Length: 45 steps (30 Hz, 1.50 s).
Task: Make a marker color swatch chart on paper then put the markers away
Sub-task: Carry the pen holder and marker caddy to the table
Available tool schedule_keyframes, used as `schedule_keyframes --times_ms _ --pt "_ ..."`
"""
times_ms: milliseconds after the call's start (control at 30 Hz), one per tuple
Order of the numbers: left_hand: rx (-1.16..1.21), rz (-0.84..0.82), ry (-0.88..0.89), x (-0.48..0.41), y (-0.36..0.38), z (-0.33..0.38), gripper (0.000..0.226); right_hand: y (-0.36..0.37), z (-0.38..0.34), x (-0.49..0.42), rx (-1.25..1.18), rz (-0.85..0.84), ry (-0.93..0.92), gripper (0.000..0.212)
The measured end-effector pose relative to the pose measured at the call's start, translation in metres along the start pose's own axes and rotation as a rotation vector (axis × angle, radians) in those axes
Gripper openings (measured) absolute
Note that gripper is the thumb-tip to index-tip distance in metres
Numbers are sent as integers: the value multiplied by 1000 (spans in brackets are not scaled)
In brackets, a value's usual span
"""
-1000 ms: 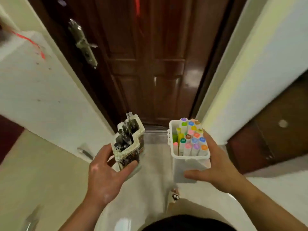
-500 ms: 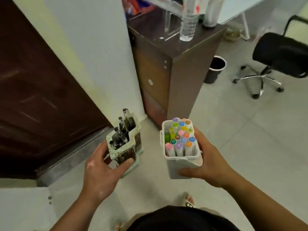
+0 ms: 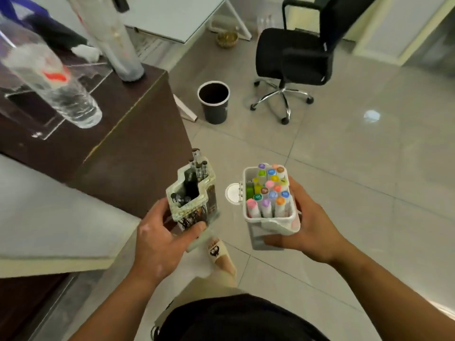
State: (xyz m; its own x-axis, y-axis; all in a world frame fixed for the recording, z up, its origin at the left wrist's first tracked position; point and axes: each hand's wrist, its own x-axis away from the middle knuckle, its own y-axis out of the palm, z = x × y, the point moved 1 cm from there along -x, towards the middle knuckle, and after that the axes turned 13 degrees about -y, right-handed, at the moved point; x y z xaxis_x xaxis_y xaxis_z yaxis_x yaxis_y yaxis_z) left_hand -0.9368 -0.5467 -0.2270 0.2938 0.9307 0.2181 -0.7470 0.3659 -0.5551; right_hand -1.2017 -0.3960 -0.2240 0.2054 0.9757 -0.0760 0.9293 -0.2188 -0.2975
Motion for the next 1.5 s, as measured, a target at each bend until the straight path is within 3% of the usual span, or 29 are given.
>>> schedule_keyframes --times_ms 300,467,733,1033,1267,1400,1500 --pt "80 -179 103 -222 65 96 65 -82 37 -163 78 216 56 109" --pt "117 -140 98 -322 95 159 59 -135 56 -265 69 275 22 115" --pt "107 -52 -23 -493 173 234 55 -254 133 -453 41 185 7 114" --pt "208 49 -172 -668 217 324 63 -391 170 -677 63 -18 -31 112" --pt "275 125 -239 -821 225 335 63 -424 208 -839 58 -15 -61 114" --pt "312 86 -275 -909 218 347 74 -435 211 -921 44 19 -47 116" --pt "314 97 -262 -967 208 361 69 -448 208 -981 38 15 -51 114"
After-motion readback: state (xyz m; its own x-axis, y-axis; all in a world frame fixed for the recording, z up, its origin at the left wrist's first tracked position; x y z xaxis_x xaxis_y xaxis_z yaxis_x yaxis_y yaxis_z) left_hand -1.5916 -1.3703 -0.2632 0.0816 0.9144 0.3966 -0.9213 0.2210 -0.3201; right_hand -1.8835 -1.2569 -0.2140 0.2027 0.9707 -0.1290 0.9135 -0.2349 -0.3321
